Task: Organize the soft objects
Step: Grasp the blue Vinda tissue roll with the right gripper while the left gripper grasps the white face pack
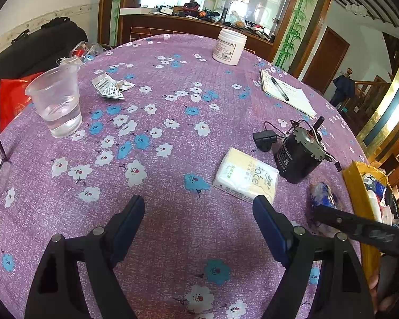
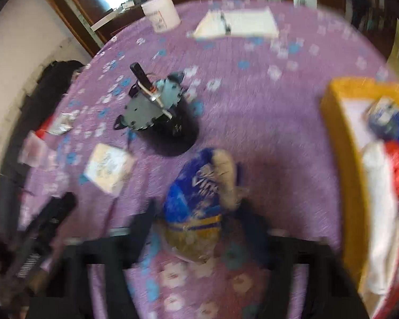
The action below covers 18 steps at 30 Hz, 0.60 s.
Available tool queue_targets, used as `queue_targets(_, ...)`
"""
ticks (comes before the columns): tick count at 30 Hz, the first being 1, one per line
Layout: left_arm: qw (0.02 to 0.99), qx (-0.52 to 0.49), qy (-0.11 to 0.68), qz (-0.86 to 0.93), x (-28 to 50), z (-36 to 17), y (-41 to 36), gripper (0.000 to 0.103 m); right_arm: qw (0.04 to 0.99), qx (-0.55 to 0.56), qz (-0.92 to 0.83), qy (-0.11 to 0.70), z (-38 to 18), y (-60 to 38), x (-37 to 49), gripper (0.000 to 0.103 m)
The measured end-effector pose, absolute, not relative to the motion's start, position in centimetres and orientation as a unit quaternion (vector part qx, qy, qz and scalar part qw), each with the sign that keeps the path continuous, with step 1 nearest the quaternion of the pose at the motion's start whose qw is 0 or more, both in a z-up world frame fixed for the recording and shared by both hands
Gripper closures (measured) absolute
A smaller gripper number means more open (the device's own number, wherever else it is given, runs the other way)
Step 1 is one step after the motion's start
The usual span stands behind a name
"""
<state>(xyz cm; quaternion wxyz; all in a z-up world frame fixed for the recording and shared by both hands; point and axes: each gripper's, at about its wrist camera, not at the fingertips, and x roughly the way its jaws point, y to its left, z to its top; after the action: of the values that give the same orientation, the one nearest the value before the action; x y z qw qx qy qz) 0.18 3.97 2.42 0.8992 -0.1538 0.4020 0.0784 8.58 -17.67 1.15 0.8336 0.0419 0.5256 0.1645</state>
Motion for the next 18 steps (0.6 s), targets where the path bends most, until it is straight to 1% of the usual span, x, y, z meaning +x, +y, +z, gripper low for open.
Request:
queue_targets(6, 0.904, -0.144, 0.398, 0.066, 0.1, 2.8, 3.3, 0.02, 0.866, 0.083, 0.162, 0.465, 1.4, -20.4, 7.4, 0.054)
queue_targets(7, 0.903, -0.135, 0.404, 0.058, 0.4, 2.9, 2.9, 0.02, 0.867, 0.088, 0.165, 0.462, 1.2, -20.8, 7.3, 0.054)
queue_targets(9, 0.9, -0.116, 0.418, 0.048, 1.0, 3.2, 2.1, 0.012, 0.866, 0.092, 0.174, 0.459, 0.9, -20.9, 7.2, 0.054)
queue_targets(13, 0.886, -0.06, 0.459, 0.016, 3.5, 3.1, 0.2, 0.011, 0.873, 0.077, 0.19, 0.443, 1.2, -20.1, 6.6, 0.054)
queue_targets(18, 0.88, -0.024, 0.473, 0.034, 6.1, 2.1, -0.2, 0.011, 0.869, 0.082, 0.209, 0.44, 1.2, -20.0, 6.2, 0.053)
